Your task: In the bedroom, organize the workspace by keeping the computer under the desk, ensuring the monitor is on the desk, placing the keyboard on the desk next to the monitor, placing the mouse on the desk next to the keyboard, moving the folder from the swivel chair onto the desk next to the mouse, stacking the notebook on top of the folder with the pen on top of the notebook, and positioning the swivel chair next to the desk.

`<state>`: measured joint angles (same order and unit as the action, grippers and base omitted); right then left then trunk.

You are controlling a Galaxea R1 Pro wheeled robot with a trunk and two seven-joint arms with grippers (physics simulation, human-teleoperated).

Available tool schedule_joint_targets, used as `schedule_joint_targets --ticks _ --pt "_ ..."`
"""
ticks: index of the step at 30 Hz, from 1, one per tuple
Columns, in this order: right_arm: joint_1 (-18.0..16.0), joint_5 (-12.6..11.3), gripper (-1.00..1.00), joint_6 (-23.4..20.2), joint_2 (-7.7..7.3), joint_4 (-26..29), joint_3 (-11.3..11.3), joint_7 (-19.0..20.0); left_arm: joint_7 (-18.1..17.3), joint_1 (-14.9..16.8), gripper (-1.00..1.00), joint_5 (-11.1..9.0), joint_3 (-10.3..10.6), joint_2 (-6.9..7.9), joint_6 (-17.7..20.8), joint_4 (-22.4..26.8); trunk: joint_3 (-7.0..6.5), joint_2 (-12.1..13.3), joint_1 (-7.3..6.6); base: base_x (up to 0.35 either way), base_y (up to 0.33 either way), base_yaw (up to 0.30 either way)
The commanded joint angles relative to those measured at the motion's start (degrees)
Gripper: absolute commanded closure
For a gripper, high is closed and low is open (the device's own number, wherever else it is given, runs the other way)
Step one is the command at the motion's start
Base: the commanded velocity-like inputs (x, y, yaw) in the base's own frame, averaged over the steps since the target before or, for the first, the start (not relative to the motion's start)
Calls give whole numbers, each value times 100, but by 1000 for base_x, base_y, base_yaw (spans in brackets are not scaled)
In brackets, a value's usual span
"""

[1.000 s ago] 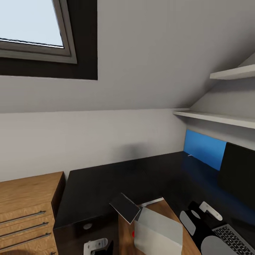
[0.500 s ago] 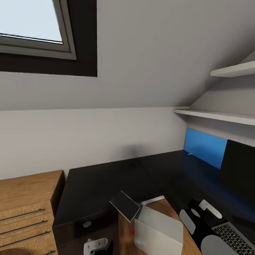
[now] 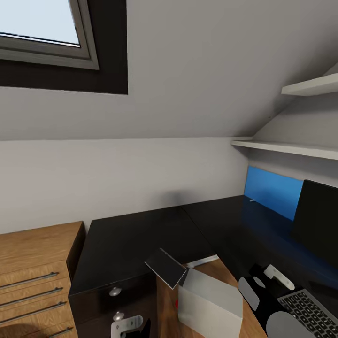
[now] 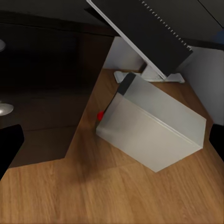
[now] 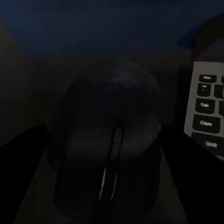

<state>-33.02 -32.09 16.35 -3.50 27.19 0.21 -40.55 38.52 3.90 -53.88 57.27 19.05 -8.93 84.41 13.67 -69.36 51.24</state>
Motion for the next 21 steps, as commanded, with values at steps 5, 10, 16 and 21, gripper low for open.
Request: schedule_joint_targets --ticks 5,10,16,21 --pt "-3 -39 100 26 -1 6 11 1 22 11 -100 -52 21 8 -47 6 102 -207 111 0 0 0" --pt "-3 -42 100 26 -1 6 14 3 23 13 -100 -52 21 7 -47 6 192 -408 221 0 0 0" --pt "-3 -43 100 26 -1 5 14 5 23 14 -100 -57 21 5 -47 2 300 -648 352 0 0 0" --pt "-3 -40 100 26 -1 4 10 8 17 14 -100 -70 21 4 -35 -8 318 -689 374 0 0 0"
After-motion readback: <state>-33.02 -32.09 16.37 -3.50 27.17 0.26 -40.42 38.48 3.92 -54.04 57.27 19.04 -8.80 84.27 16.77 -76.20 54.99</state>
